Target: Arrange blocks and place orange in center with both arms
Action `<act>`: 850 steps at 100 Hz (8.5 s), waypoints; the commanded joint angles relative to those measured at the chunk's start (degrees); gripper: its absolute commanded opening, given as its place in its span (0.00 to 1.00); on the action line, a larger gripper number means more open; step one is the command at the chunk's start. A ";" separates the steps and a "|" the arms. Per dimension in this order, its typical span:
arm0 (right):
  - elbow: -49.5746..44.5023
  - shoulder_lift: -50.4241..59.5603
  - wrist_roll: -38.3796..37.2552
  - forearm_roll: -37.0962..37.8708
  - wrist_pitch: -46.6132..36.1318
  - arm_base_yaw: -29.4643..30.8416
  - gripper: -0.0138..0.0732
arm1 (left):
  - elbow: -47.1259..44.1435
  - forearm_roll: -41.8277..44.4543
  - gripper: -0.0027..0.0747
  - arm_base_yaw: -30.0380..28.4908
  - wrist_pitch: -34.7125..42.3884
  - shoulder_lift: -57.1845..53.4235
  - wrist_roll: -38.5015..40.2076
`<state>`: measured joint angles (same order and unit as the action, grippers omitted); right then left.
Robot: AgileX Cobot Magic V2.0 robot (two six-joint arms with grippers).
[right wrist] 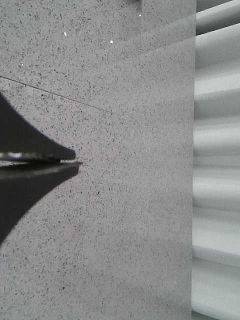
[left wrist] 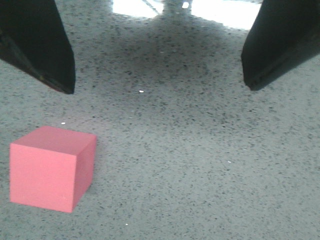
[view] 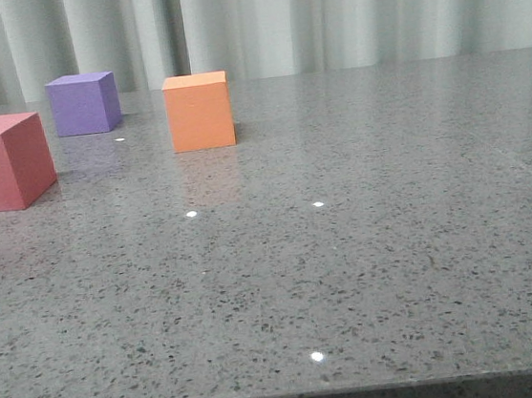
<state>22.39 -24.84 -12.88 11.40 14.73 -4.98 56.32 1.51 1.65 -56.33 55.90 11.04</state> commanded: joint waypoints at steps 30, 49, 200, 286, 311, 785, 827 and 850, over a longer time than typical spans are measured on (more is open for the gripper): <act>1.62 -0.04 0.12 0.88 -4.82 0.30 0.03 | 4.81 -11.89 0.84 5.26 7.33 2.91 -1.69; 1.62 -0.04 0.12 0.88 -4.82 0.30 0.03 | 12.35 -10.04 0.84 15.73 9.54 11.60 2.14; 1.62 -0.04 0.12 0.88 -4.82 0.30 0.03 | 52.55 22.38 0.84 36.20 3.49 56.78 30.52; 1.62 -0.04 0.12 0.88 -4.80 0.30 0.03 | 52.55 21.33 0.38 36.20 3.00 59.17 30.11; 1.62 -0.04 0.12 0.88 -4.80 0.30 0.03 | 54.96 20.80 0.38 36.20 -0.63 54.98 24.90; 1.62 -0.04 0.12 0.88 -4.84 0.30 0.03 | -28.58 -0.13 0.01 11.31 38.84 -38.70 -5.90; 1.62 -0.04 0.12 0.88 -4.84 0.30 0.03 | -29.20 -0.13 0.01 11.20 42.47 -38.70 -5.90; 1.62 -0.04 0.12 0.88 -4.84 0.30 0.03 | -37.70 2.15 0.01 9.39 57.44 -40.37 -5.90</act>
<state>22.39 -24.84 -12.88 11.40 14.68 -4.98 20.12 3.10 12.12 -8.29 16.13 4.97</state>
